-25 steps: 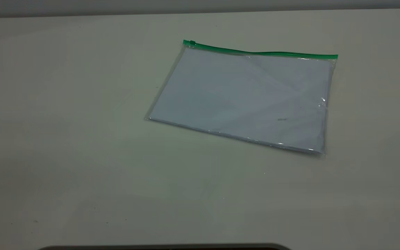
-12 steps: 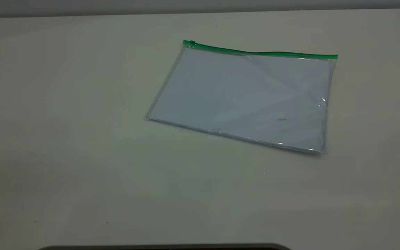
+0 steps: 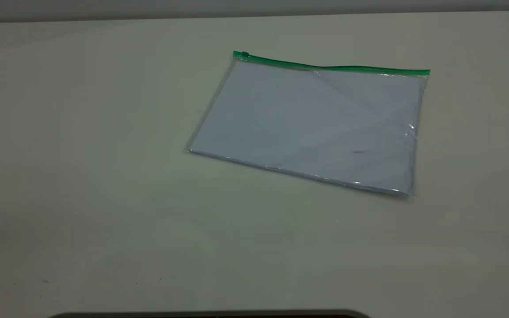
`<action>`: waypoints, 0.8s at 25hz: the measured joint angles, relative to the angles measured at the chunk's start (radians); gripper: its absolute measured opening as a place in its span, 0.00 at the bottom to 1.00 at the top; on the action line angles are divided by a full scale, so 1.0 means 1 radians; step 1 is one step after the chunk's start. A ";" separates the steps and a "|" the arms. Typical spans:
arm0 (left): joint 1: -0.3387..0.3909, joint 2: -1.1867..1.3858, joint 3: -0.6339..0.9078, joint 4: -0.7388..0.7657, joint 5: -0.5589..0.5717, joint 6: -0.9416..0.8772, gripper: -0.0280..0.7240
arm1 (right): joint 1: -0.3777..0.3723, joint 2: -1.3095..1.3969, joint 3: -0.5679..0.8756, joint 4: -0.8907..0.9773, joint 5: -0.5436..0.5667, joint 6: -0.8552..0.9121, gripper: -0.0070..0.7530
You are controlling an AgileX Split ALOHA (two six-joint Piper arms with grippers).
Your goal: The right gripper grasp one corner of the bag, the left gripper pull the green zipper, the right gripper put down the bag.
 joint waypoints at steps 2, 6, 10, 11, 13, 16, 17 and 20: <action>0.000 -0.001 0.000 0.000 0.000 -0.001 0.78 | 0.000 0.000 0.000 0.000 0.000 0.000 0.74; 0.000 -0.001 0.000 0.000 0.000 -0.001 0.78 | 0.000 0.000 0.000 0.000 -0.001 0.001 0.74; 0.000 -0.001 0.000 0.000 0.000 -0.001 0.78 | 0.000 0.000 0.000 0.000 -0.001 0.001 0.74; 0.000 -0.001 0.000 0.000 0.000 -0.001 0.78 | 0.000 0.000 0.000 -0.001 -0.001 0.001 0.74; 0.000 -0.001 0.000 0.000 0.000 -0.001 0.78 | 0.000 0.000 0.000 -0.019 -0.001 0.005 0.74; 0.000 -0.001 0.000 0.000 0.000 -0.001 0.78 | 0.000 0.000 0.000 -0.083 -0.007 0.063 0.74; 0.000 -0.001 0.000 0.000 0.000 -0.001 0.78 | 0.000 0.000 0.000 -0.106 -0.010 0.105 0.74; 0.000 -0.001 0.000 0.000 0.000 -0.001 0.78 | 0.000 0.000 0.000 -0.190 -0.014 0.202 0.74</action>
